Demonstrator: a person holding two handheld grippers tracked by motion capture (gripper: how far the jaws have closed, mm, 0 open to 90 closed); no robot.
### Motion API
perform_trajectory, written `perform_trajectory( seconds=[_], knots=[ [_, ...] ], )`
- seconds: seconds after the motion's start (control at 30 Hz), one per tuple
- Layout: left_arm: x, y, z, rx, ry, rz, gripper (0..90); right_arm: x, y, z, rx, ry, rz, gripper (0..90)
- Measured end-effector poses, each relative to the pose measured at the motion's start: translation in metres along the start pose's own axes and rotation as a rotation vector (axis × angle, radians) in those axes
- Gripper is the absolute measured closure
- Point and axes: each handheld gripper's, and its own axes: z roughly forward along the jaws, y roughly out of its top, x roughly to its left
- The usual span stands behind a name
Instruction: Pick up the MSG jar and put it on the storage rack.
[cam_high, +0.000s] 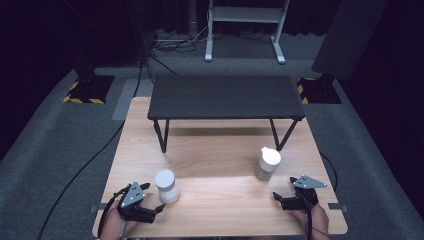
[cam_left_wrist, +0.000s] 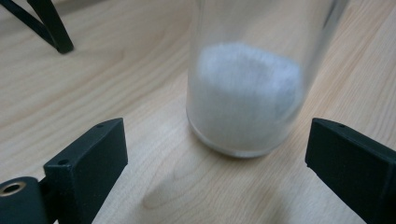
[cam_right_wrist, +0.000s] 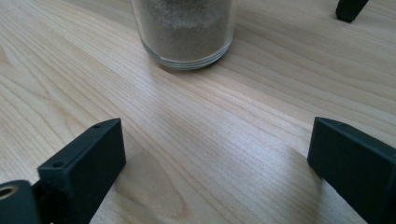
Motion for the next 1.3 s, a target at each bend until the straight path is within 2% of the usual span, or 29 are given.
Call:
perform_trajectory(
  seconds=[0.17,0.3,0.5,1.0,1.3],
  knots=[
    [-0.003,0.008,-0.015,-0.066,-0.007,0.005,4.4,0.000,0.000,0.000,0.000,0.000,0.000,4.0],
    [-0.010,0.013,-0.027,-0.113,-0.001,0.034,4.2,0.000,0.000,0.000,0.000,0.000,0.000,4.0],
    [-0.017,0.019,-0.037,-0.171,0.005,0.057,4.4,0.000,0.000,0.000,0.000,0.000,0.000,4.0],
    [-0.018,0.023,-0.027,-0.146,0.035,0.041,7.4,0.000,0.001,0.001,0.002,-0.003,0.002,3.9],
    [-0.018,0.035,-0.007,-0.160,-0.002,0.057,8.8,0.001,0.001,0.000,0.001,-0.004,0.001,3.8]
  ],
)
